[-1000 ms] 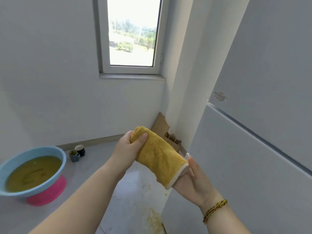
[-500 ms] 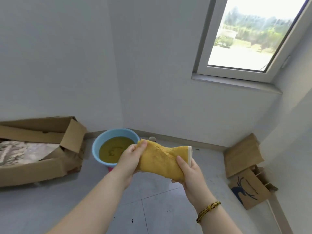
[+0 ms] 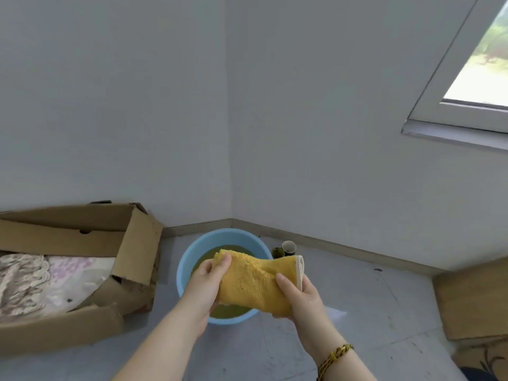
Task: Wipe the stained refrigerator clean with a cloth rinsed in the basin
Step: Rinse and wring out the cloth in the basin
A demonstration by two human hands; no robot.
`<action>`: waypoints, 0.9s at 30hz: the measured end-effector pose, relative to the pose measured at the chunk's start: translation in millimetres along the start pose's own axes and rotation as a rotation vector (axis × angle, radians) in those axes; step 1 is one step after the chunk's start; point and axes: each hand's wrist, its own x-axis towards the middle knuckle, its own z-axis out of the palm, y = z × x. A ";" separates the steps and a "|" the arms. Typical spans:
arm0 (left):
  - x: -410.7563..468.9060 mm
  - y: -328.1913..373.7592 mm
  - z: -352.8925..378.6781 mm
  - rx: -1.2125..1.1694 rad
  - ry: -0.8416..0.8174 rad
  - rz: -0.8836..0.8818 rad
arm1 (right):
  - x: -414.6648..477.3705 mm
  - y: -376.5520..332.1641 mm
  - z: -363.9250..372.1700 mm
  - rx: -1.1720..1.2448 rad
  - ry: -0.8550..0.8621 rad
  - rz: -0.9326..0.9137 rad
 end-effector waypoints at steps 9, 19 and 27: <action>229.3 -59.5 -32.1 0.081 0.131 -0.159 | 224.8 64.7 61.6 -0.124 0.066 0.127; 445.4 -256.9 -61.2 0.172 0.254 -0.207 | 445.3 276.7 69.7 -0.362 0.019 0.152; 518.4 -322.7 -60.3 0.576 0.245 -0.132 | 515.5 329.7 72.1 -0.921 0.002 0.063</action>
